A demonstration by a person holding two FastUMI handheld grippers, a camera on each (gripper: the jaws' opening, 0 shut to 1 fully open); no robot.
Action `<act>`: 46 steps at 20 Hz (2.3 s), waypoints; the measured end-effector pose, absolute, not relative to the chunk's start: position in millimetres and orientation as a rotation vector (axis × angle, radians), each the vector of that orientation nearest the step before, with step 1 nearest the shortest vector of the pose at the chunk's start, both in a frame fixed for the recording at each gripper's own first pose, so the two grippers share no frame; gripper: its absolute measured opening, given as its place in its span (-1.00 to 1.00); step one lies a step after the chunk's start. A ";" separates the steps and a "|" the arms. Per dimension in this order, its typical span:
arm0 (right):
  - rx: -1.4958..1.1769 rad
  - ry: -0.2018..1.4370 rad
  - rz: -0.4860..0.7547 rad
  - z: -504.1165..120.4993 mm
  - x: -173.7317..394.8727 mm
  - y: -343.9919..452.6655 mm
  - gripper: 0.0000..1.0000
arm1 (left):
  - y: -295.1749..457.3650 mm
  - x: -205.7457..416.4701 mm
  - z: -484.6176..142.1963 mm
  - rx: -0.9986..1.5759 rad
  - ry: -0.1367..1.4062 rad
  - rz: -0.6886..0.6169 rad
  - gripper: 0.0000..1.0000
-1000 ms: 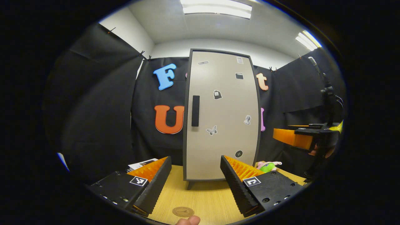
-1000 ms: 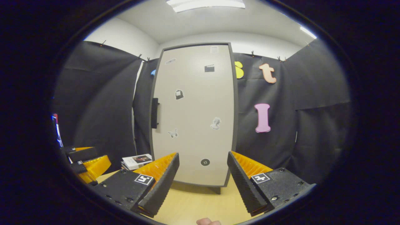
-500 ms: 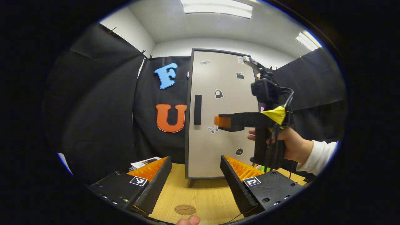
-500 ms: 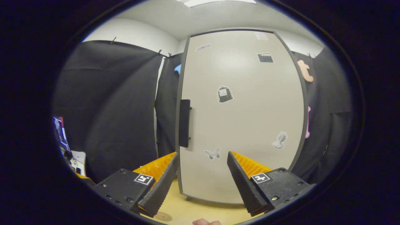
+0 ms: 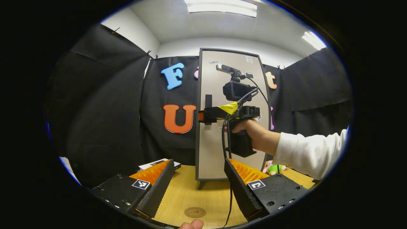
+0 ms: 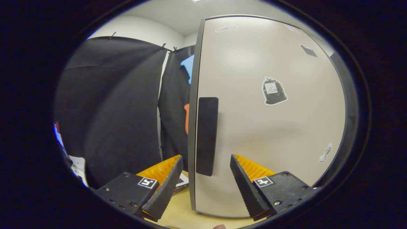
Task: Open the cabinet door with the right hand, grasp the bottle in the cabinet with the left hand and place it on the coaster, then close the cabinet door with the right hand.
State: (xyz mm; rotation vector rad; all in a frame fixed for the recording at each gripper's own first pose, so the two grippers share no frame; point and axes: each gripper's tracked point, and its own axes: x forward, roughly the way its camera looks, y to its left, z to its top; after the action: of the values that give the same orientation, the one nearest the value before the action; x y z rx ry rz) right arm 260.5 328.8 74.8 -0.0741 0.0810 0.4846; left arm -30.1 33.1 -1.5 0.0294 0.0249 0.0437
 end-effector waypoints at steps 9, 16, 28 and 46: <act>-0.065 0.072 0.473 77.5 273.0 336.4 0.73 | 51.3 -28.3 0.5 0.019 0.026 0.083 0.90; -0.051 0.099 0.453 69.6 277.1 335.9 -0.01 | 53.7 -28.8 3.7 0.024 0.016 0.087 0.90; -0.076 0.098 0.428 65.8 277.3 335.4 -0.62 | 54.0 -31.3 7.5 0.022 0.014 0.093 0.90; -0.048 0.140 0.571 79.6 137.0 266.8 -0.65 | 25.9 -43.4 13.0 -0.010 -0.002 0.023 0.90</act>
State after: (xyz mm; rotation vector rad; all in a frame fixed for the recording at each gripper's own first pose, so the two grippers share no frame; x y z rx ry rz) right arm 137.0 266.8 79.6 -0.0478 0.1398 0.5714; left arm -43.4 25.9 13.0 -0.0101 -0.0020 0.0230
